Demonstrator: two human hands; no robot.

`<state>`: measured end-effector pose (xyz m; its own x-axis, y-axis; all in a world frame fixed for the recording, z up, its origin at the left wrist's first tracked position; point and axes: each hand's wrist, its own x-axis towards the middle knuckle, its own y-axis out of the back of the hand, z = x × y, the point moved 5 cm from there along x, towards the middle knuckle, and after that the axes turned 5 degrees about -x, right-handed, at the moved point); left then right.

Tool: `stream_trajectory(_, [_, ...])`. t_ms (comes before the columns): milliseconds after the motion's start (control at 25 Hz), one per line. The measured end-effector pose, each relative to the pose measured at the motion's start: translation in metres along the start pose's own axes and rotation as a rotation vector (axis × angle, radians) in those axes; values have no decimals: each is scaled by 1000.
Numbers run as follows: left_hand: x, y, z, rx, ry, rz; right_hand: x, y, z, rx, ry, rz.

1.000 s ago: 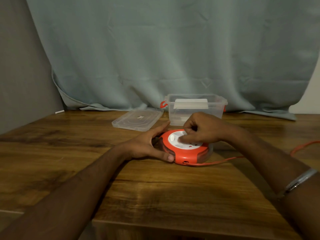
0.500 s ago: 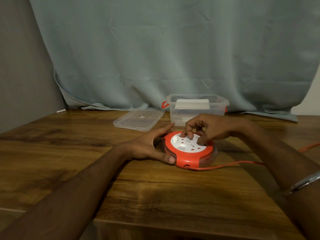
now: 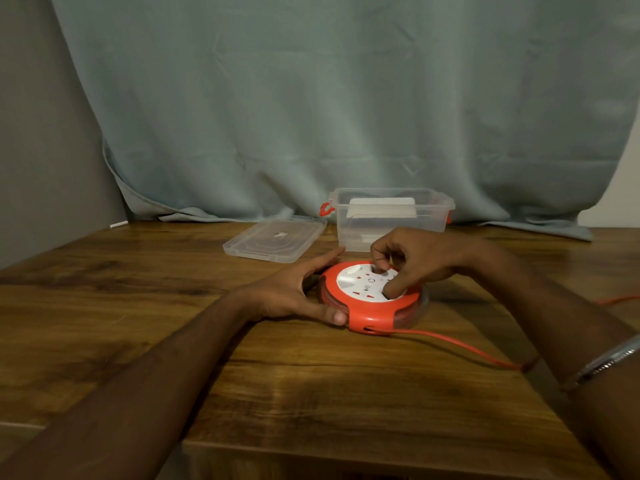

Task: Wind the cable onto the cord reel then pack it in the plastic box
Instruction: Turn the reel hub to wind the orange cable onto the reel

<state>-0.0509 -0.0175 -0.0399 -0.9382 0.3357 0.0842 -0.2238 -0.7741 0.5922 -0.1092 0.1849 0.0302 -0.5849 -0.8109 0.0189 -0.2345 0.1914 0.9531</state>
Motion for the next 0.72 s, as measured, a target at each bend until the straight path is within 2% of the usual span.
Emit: stream_trajectory(720, [-2,0,4,-6,-19,26,7,-10,-16,-186,19,195])
